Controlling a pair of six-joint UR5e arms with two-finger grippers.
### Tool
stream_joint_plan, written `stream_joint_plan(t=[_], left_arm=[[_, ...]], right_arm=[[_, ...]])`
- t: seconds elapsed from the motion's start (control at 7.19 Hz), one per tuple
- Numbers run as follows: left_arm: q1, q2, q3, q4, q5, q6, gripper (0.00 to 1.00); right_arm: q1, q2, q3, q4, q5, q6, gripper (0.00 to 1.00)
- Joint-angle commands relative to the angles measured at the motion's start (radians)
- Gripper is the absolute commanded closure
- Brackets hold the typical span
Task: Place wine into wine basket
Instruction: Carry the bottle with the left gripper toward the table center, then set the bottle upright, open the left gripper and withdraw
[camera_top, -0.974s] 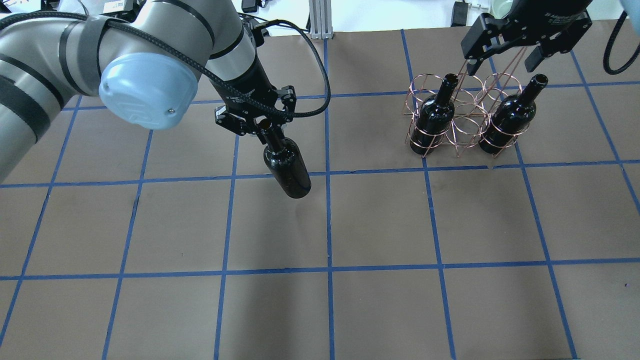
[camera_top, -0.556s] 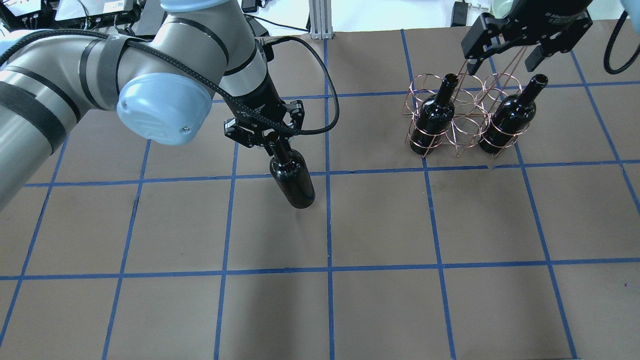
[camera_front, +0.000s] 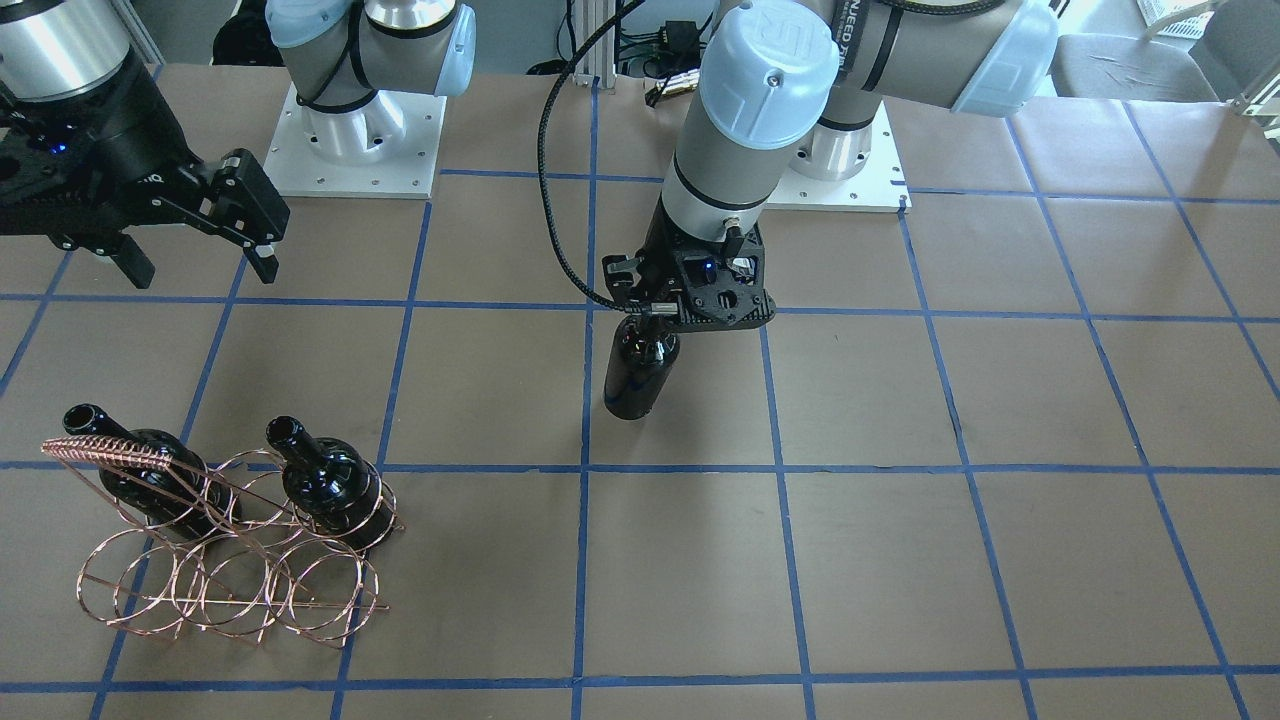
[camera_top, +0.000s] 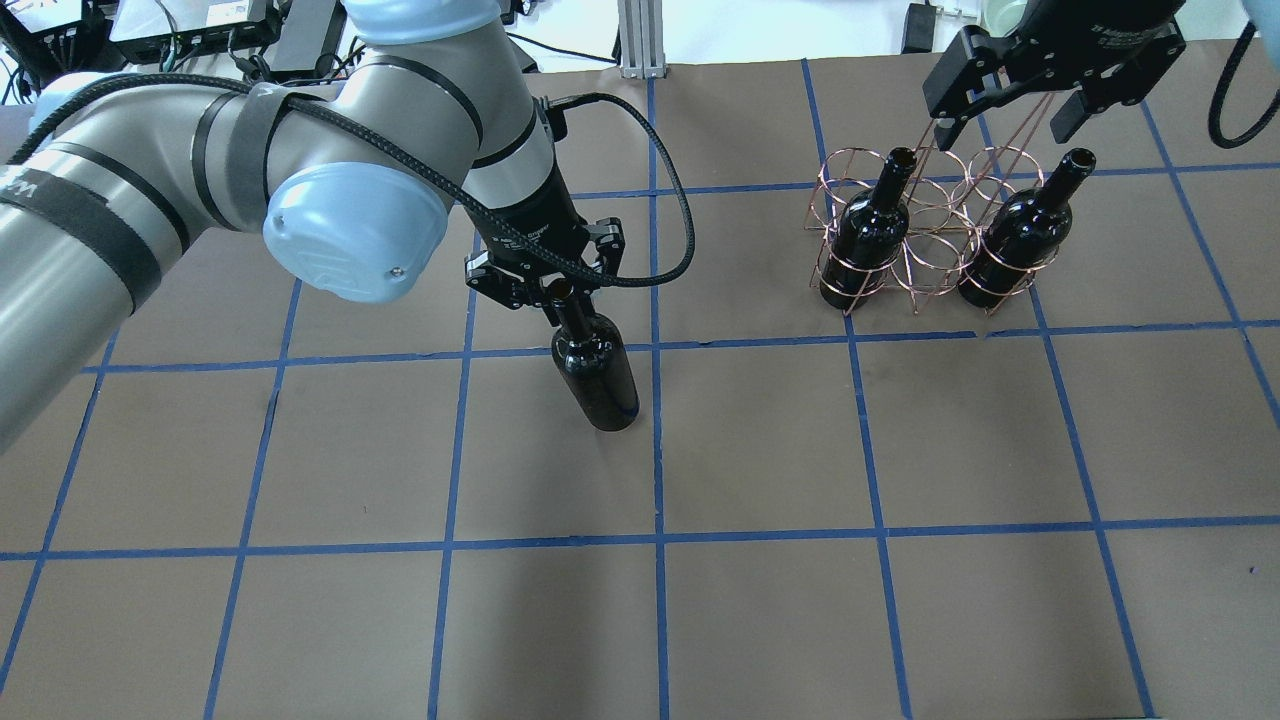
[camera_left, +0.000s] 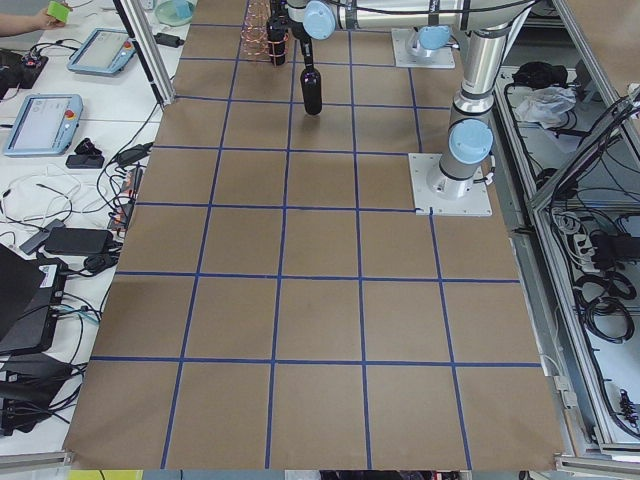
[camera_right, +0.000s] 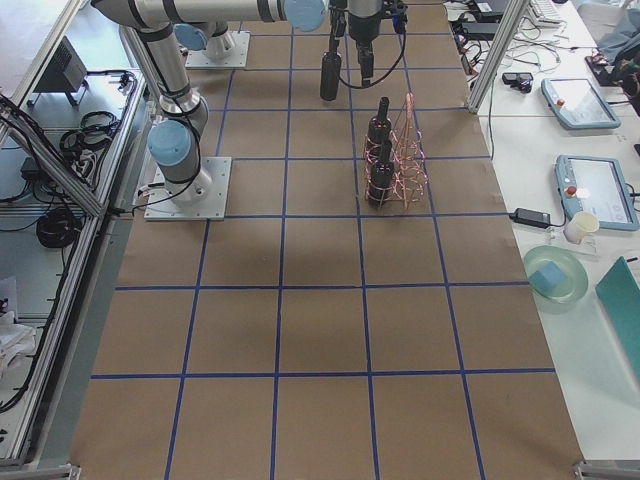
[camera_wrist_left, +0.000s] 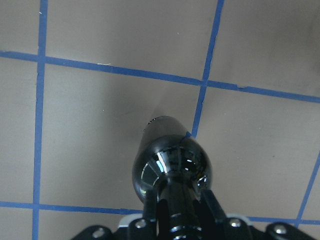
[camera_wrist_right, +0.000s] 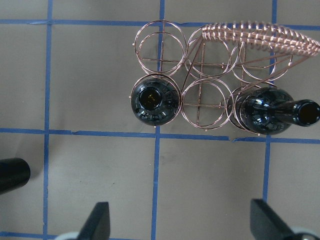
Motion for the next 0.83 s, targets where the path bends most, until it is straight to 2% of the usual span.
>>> stream_joint_plan(t=[0.0, 0.42, 0.56, 0.7], left_arm=[[-0.001, -0.006, -0.002, -0.001, 0.001, 0.002, 1.0], [-0.001, -0.009, -0.006, 0.002, -0.01, -0.006, 1.0], [-0.001, -0.008, -0.006, -0.012, -0.007, -0.006, 0.42], [-0.001, -0.008, -0.006, -0.013, -0.011, -0.008, 0.0]], right_arm=[[0.0, 0.001, 0.0, -0.001, 0.002, 0.001, 0.0], [0.0, 0.0, 0.002, 0.001, 0.002, 0.003, 0.0], [0.0, 0.0, 0.002, -0.001, 0.002, 0.003, 0.0], [0.0, 0.001, 0.0, 0.001, 0.002, 0.003, 0.0]])
